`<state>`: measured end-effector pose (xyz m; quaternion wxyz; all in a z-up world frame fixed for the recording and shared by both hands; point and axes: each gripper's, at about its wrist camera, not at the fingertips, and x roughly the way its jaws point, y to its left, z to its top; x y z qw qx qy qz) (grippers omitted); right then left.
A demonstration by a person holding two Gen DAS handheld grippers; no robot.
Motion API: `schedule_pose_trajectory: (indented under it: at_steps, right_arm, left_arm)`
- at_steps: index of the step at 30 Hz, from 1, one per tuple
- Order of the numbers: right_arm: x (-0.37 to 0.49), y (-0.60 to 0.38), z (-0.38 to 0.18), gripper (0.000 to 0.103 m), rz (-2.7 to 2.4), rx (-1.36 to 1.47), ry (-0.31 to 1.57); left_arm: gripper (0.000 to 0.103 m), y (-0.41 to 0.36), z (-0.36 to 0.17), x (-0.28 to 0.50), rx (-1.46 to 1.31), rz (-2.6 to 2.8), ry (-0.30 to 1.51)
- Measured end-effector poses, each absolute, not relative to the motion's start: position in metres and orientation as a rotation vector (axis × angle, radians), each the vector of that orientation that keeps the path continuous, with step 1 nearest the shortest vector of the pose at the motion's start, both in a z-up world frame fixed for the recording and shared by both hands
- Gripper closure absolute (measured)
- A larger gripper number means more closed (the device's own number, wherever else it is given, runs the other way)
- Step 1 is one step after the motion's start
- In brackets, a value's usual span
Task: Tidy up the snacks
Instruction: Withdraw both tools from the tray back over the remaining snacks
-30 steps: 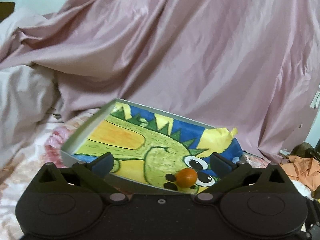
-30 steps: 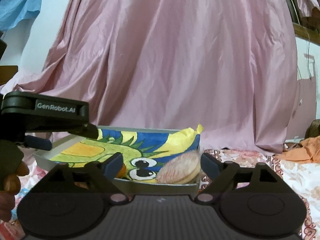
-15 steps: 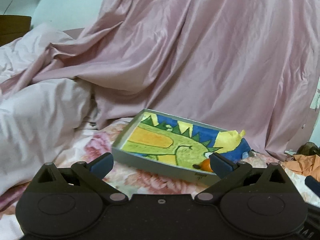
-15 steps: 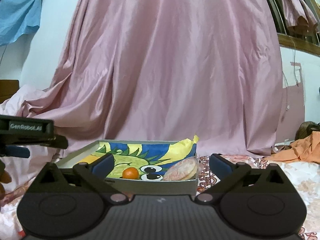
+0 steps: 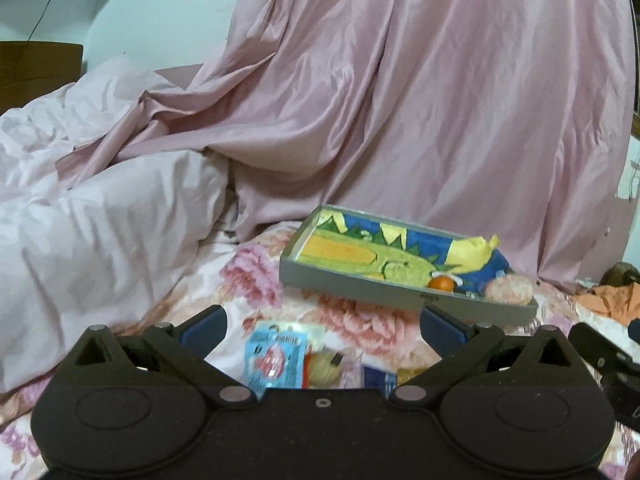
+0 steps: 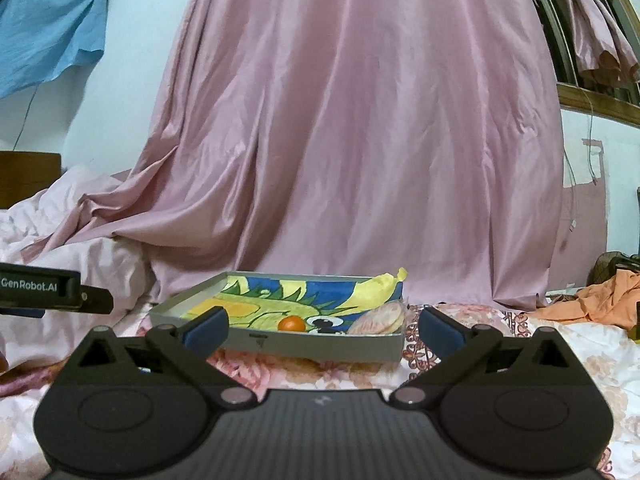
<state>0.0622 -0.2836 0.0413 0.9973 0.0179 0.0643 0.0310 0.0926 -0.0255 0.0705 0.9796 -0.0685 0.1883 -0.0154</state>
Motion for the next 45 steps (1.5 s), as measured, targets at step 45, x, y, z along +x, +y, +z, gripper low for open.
schedule_pose_trajectory:
  at_steps: [45]
  right_arm:
    - [0.042, -0.259, -0.026, 0.000, 0.088, 0.003, 0.603]
  left_arm:
    - [0.001, -0.035, -0.015, 0.057, 0.123, -0.111, 0.640]
